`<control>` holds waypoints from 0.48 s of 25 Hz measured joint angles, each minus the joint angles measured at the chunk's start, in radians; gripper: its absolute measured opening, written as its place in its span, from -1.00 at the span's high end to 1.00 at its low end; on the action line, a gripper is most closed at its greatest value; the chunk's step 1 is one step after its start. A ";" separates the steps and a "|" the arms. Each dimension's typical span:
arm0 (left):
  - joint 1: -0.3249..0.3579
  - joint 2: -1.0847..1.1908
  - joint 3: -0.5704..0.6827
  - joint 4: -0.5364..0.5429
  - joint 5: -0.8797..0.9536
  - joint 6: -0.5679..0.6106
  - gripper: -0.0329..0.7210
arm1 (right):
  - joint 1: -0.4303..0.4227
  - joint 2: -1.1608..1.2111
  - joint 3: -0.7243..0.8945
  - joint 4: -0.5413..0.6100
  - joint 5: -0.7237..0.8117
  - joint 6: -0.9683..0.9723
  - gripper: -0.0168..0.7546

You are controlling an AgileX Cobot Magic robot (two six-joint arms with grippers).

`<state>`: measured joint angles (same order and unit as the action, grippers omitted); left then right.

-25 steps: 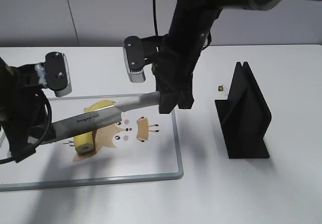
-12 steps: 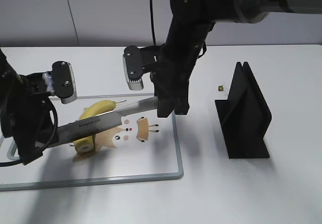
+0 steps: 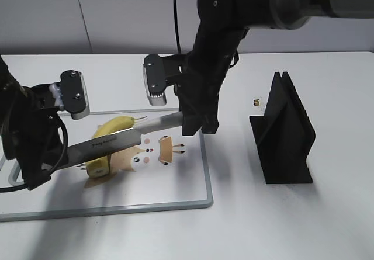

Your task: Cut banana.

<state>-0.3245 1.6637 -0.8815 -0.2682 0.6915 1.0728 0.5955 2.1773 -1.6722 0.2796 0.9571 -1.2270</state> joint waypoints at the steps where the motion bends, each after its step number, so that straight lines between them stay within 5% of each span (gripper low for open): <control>1: 0.001 0.000 0.000 0.001 0.000 0.000 0.93 | 0.000 0.006 0.000 0.001 0.000 0.000 0.49; 12: 0.001 0.080 -0.003 -0.013 -0.021 0.001 0.93 | -0.001 0.071 -0.001 0.007 -0.015 0.000 0.48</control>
<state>-0.3234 1.7440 -0.8842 -0.2812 0.6706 1.0734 0.5945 2.2486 -1.6731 0.2869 0.9418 -1.2270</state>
